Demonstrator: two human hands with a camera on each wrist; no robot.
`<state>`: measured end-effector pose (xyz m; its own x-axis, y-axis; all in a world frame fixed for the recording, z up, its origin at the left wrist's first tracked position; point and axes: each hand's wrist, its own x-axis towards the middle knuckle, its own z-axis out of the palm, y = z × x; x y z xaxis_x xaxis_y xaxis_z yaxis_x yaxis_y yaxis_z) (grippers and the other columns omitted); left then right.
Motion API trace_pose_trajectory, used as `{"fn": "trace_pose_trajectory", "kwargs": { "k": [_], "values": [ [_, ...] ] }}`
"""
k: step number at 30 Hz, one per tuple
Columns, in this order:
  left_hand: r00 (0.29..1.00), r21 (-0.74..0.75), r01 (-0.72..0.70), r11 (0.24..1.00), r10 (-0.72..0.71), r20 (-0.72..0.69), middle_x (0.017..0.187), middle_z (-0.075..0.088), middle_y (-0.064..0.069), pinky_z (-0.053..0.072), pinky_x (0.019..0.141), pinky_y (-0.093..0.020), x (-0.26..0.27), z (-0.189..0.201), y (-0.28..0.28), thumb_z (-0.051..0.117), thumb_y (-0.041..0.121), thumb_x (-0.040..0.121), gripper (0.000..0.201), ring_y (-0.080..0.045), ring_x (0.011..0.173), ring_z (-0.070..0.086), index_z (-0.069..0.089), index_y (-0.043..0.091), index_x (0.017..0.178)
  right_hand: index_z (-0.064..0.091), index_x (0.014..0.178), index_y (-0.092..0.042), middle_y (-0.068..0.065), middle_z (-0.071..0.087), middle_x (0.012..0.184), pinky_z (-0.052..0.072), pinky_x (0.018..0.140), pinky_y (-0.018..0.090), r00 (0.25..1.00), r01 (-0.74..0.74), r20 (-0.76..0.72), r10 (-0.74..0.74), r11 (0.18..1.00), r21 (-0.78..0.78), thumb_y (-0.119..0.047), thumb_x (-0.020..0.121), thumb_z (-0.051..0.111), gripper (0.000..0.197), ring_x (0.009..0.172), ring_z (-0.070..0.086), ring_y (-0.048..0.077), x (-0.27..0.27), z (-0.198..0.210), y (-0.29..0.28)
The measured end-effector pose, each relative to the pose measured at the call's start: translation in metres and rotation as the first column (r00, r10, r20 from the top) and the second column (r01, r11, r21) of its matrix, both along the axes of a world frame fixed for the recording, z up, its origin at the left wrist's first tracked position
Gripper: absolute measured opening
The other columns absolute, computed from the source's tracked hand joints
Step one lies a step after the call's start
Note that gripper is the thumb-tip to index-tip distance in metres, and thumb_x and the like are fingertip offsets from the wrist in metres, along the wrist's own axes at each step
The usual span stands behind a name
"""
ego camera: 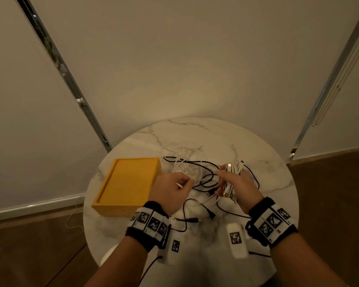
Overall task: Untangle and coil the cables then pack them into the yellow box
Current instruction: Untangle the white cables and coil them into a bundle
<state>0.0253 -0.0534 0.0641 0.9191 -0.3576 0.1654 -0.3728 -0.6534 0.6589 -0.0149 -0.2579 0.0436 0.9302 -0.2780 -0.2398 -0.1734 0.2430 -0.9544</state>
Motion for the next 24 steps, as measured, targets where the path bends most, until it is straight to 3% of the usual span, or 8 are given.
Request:
{"fn": "trace_pose_trajectory", "kwargs": {
  "k": [4, 7, 9, 13, 17, 21, 24],
  "values": [
    [0.996, 0.291, 0.061, 0.955, -0.04, -0.077, 0.095, 0.073, 0.01, 0.058, 0.079, -0.032, 0.019, -0.017, -0.016, 0.056, 0.038, 0.094, 0.021, -0.01, 0.087, 0.066, 0.073, 0.026, 0.1, 0.061, 0.093, -0.004, 0.016, 0.053, 0.07, 0.048, 0.054, 0.036, 0.989, -0.078, -0.128, 0.069, 0.995, -0.065, 0.0, 0.087, 0.066, 0.009, 0.054, 0.054, 0.027, -0.003, -0.013, -0.003],
    [0.99, 0.452, 0.141, 0.881, -0.114, -0.086, 0.104, 0.071, 0.004, 0.056, 0.083, -0.035, 0.023, -0.027, -0.034, 0.054, 0.033, 0.095, 0.021, -0.017, 0.096, 0.065, 0.07, 0.026, 0.106, 0.06, 0.091, -0.002, 0.017, 0.052, 0.072, 0.045, 0.05, 0.03, 0.969, -0.174, -0.198, 0.145, 0.976, -0.134, 0.001, 0.086, 0.064, 0.007, 0.062, 0.052, 0.028, -0.006, -0.022, -0.004],
    [0.978, 0.496, 0.206, 0.844, -0.172, -0.113, 0.104, 0.07, 0.001, 0.055, 0.082, -0.035, 0.017, -0.034, -0.048, 0.056, 0.031, 0.094, 0.02, -0.02, 0.097, 0.065, 0.07, 0.025, 0.107, 0.06, 0.088, -0.002, 0.016, 0.051, 0.07, 0.043, 0.047, 0.028, 0.953, -0.22, -0.244, 0.182, 0.966, -0.139, 0.002, 0.083, 0.063, 0.007, 0.058, 0.051, 0.026, -0.006, -0.028, -0.006],
    [0.949, 0.559, 0.315, 0.767, -0.263, -0.174, 0.104, 0.069, -0.007, 0.057, 0.082, -0.04, 0.001, -0.054, -0.072, 0.059, 0.03, 0.089, 0.019, -0.028, 0.097, 0.066, 0.067, 0.023, 0.104, 0.058, 0.074, -0.006, 0.015, 0.049, 0.067, 0.038, 0.047, 0.028, 0.936, -0.248, -0.298, 0.186, 0.95, -0.188, -0.008, 0.069, 0.063, 0.007, 0.057, 0.047, 0.024, -0.004, -0.039, -0.009],
    [0.959, 0.622, 0.284, 0.73, -0.22, -0.18, 0.112, 0.066, -0.012, 0.054, 0.083, -0.041, 0.001, -0.07, -0.077, 0.057, 0.026, 0.093, 0.022, -0.032, 0.104, 0.064, 0.064, 0.013, 0.11, 0.058, 0.069, -0.007, 0.013, 0.051, 0.066, 0.04, 0.052, 0.03, 0.933, -0.243, -0.318, 0.167, 0.946, -0.215, -0.012, 0.06, 0.065, 0.012, 0.059, 0.049, 0.023, -0.003, -0.046, -0.012],
    [0.966, 0.63, 0.259, 0.732, -0.199, -0.166, 0.111, 0.065, -0.011, 0.052, 0.081, -0.04, 0.007, -0.078, -0.076, 0.06, 0.026, 0.094, 0.021, -0.032, 0.102, 0.064, 0.066, 0.012, 0.107, 0.061, 0.071, -0.005, 0.015, 0.054, 0.065, 0.043, 0.048, 0.029, 0.917, -0.254, -0.357, 0.181, 0.952, -0.17, 0.0, 0.072, 0.063, 0.006, 0.053, 0.052, 0.024, -0.001, -0.052, -0.014],
    [0.971, 0.636, 0.24, 0.734, -0.19, -0.147, 0.115, 0.06, -0.011, 0.051, 0.082, -0.04, 0.01, -0.081, -0.076, 0.055, 0.028, 0.096, 0.024, -0.033, 0.103, 0.063, 0.066, 0.013, 0.111, 0.061, 0.068, -0.006, 0.016, 0.053, 0.064, 0.045, 0.05, 0.032, 0.914, -0.25, -0.362, 0.185, 0.958, -0.141, -0.002, 0.067, 0.063, 0.005, 0.054, 0.052, 0.027, 0.001, -0.055, -0.014]
  ]
}}
